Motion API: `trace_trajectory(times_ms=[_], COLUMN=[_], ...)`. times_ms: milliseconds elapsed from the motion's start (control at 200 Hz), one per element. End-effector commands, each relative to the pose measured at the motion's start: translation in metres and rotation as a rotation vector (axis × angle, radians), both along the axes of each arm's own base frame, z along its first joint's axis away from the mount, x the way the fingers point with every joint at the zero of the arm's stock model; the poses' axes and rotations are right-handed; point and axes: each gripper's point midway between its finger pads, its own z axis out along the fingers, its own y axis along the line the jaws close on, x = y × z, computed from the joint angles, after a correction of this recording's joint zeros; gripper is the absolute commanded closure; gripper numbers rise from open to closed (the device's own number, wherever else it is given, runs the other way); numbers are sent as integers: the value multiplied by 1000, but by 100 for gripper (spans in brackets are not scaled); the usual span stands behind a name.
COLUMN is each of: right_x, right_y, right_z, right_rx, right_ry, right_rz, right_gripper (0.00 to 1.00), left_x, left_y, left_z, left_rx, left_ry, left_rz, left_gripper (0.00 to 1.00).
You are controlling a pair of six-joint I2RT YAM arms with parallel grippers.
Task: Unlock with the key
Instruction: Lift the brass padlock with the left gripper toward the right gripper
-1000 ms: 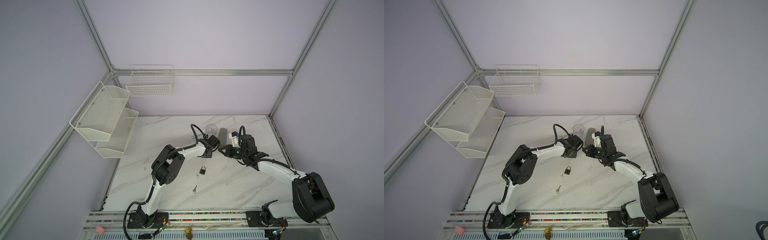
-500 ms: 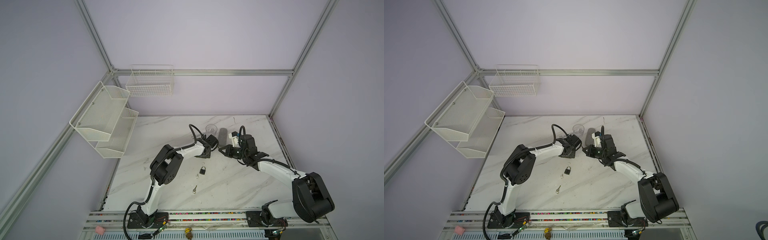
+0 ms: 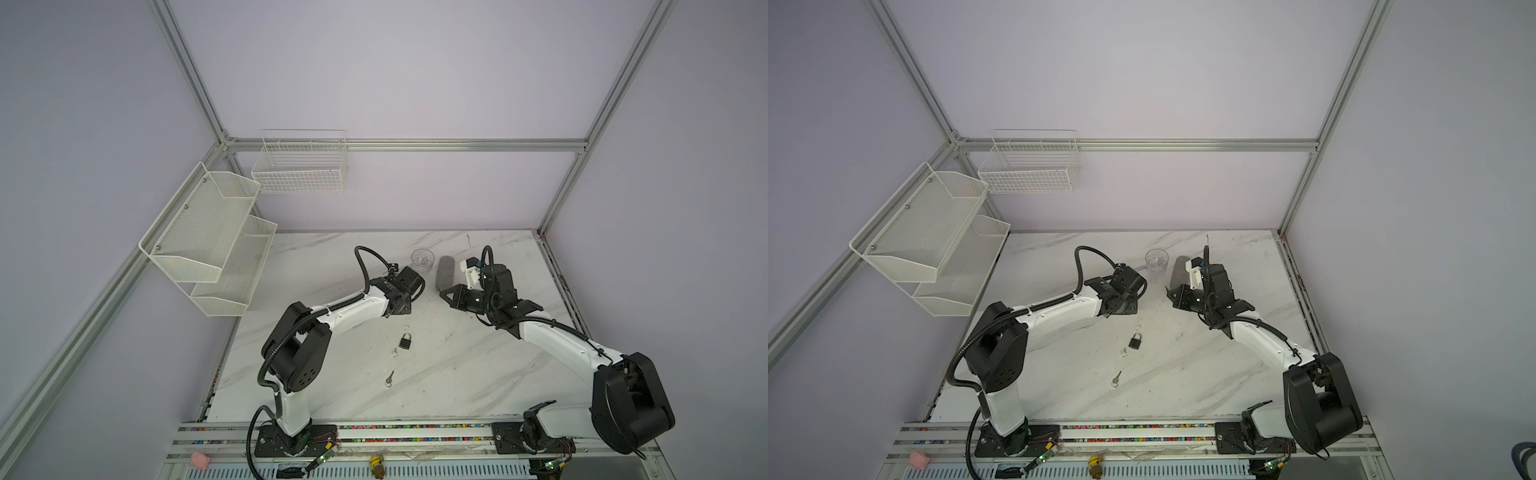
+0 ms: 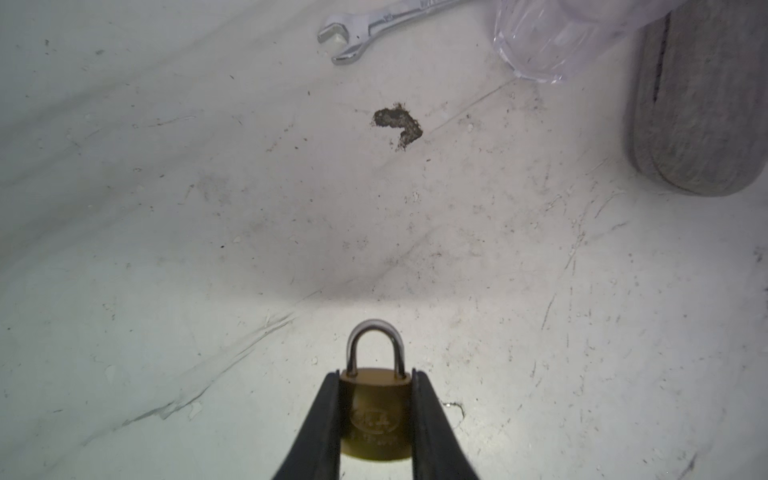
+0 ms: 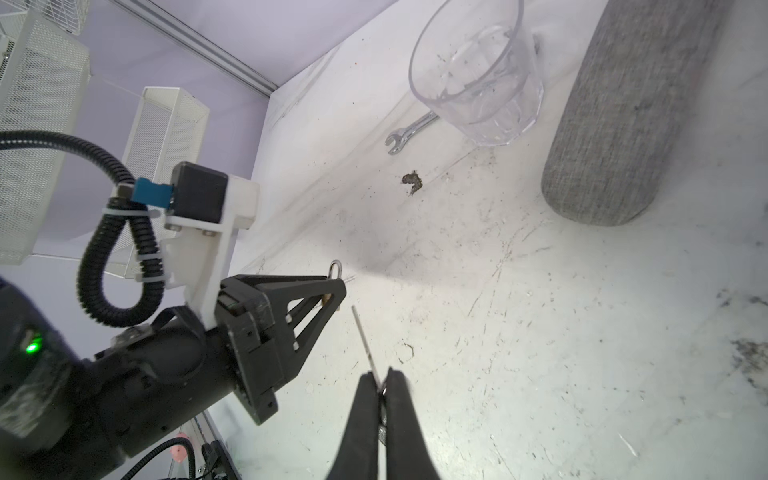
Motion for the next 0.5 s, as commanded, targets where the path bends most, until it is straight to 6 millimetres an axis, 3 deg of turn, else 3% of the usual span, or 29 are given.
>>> trace_trajectory(times_ms=[0, 185, 225, 495], right_x=[-5, -19, -19, -34], right_y=[10, 48, 55, 96], right_z=[9, 17, 8, 5], right_rx=[-31, -17, -20, 60], right_ry=[-17, -31, -10, -11], right_rz=[12, 55, 54, 42], right_gripper=[100, 100, 100, 100], left_x=[-1, -9, -11, -19], left_y=[9, 22, 26, 40], left_z=[24, 56, 62, 96], left_rx=[-101, -204, -226, -348], left_ry=[-68, -139, -155, -239], left_rz=[62, 140, 159, 242], left_gripper=[100, 100, 100, 100])
